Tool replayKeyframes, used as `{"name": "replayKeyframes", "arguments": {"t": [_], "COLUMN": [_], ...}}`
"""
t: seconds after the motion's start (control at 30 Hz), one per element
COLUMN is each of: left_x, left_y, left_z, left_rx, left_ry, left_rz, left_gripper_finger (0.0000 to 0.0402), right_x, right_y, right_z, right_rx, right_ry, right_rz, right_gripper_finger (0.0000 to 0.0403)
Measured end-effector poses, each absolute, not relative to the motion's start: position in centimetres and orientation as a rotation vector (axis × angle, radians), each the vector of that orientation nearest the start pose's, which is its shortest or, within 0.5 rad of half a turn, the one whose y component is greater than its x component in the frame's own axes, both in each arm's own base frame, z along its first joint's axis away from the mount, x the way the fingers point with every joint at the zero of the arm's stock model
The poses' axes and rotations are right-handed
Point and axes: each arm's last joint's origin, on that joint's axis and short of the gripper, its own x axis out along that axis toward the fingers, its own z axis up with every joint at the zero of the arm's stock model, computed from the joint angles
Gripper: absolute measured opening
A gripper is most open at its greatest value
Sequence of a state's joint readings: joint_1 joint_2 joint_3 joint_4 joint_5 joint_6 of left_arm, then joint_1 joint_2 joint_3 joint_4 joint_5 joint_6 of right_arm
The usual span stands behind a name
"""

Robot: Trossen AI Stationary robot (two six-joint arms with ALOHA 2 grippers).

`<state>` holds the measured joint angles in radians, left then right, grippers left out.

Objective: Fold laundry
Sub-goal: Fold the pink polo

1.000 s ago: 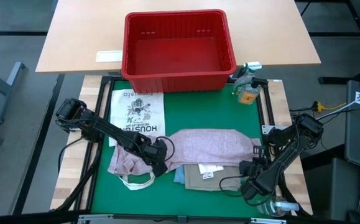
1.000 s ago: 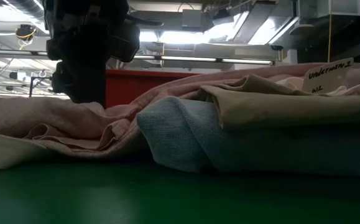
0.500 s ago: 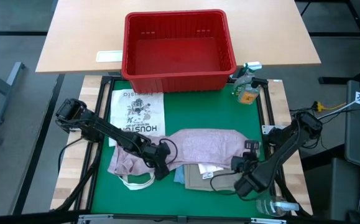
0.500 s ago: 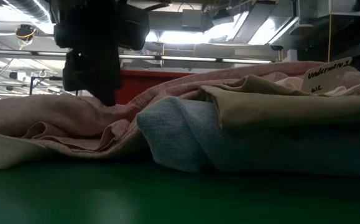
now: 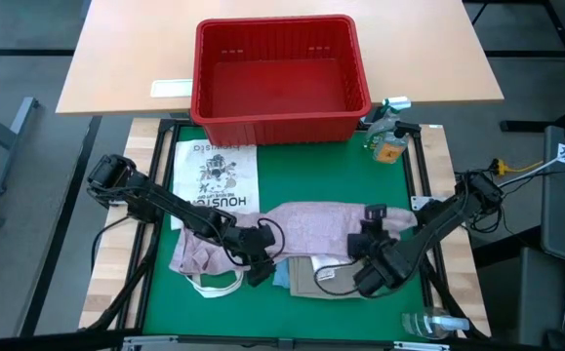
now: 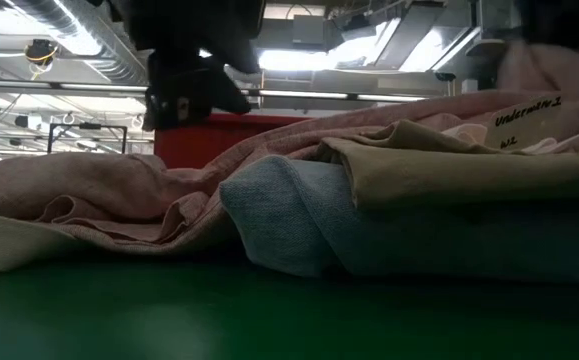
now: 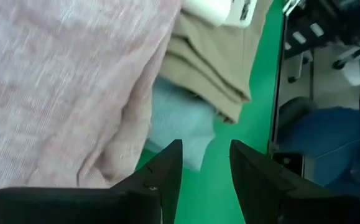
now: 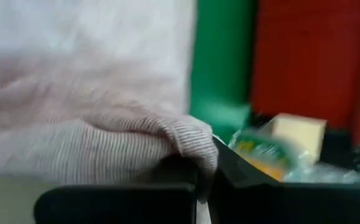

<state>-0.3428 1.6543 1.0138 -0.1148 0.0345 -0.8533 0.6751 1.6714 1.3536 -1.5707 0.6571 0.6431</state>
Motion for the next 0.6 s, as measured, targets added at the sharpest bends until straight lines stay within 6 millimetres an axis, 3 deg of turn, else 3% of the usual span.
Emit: {"name": "replayKeyframes", "arguments": {"t": [0.27, 0.6], "left_x": [31.4, 25.9], "left_y": [-11.1, -10.4], "left_z": [22.9, 28.0], "left_rx": [-0.701, -0.657], "left_ry": [0.755, 0.690], "left_rz": [0.020, 0.158], "left_gripper_finger": [0.0112, 0.0110], "right_x": [26.4, 31.3], "right_y": [14.0, 15.4], "right_z": [26.2, 27.3], "right_rx": [-0.695, -0.632], "right_ry": [1.162, 0.839], "right_rz": [-0.367, -0.069], "right_gripper_finger": [0.0011, 0.0011]}}
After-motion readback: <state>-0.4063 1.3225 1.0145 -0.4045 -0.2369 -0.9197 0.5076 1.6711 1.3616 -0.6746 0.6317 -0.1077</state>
